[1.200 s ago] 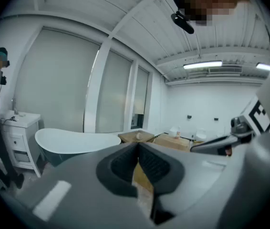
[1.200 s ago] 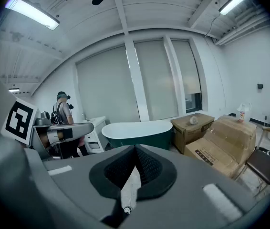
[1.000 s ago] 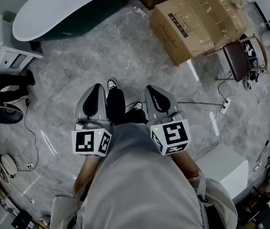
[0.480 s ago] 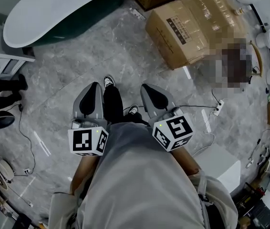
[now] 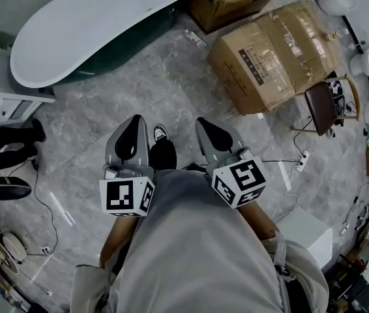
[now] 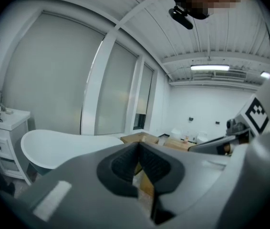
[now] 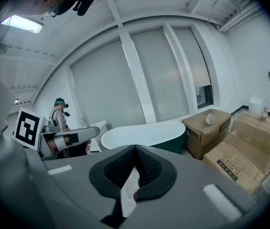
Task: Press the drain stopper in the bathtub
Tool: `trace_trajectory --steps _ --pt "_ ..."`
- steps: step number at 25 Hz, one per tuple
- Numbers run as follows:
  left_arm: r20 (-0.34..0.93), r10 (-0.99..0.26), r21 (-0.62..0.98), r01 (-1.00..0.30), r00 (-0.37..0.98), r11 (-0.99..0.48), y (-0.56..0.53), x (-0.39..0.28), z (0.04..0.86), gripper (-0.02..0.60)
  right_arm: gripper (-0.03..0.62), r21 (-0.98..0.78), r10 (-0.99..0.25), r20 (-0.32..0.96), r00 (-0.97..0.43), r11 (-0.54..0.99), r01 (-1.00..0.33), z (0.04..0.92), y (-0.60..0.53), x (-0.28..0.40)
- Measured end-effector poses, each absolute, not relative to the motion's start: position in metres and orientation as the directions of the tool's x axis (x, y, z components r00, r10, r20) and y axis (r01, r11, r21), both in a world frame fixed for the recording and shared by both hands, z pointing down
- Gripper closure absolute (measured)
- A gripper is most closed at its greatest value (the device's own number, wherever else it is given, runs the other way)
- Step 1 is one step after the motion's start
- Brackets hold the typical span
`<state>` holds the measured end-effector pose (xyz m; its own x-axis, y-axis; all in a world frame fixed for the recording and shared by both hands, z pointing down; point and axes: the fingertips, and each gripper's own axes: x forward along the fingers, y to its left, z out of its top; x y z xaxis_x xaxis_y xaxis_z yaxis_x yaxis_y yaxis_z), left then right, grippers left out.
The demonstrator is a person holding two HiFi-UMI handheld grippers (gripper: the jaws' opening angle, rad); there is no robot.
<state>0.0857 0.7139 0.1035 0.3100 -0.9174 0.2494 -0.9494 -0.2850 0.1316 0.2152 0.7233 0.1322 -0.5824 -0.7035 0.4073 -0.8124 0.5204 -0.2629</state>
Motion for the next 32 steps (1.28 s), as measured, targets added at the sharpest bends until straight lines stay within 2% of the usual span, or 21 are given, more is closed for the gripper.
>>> trace_trajectory --steps 14,32 --pt "0.196 -0.932 0.132 -0.95 0.304 -0.283 0.631 0.0 0.092 0.581 0.599 -0.248 -0.719 0.402 -0.567 0.51 -0.824 0.12 0.637 0.147" --pt "0.226 -0.939 0.13 -0.963 0.26 -0.235 0.522 -0.004 0.105 0.581 0.599 -0.269 -0.69 0.412 -0.596 0.533 -0.802 0.138 0.516 0.145"
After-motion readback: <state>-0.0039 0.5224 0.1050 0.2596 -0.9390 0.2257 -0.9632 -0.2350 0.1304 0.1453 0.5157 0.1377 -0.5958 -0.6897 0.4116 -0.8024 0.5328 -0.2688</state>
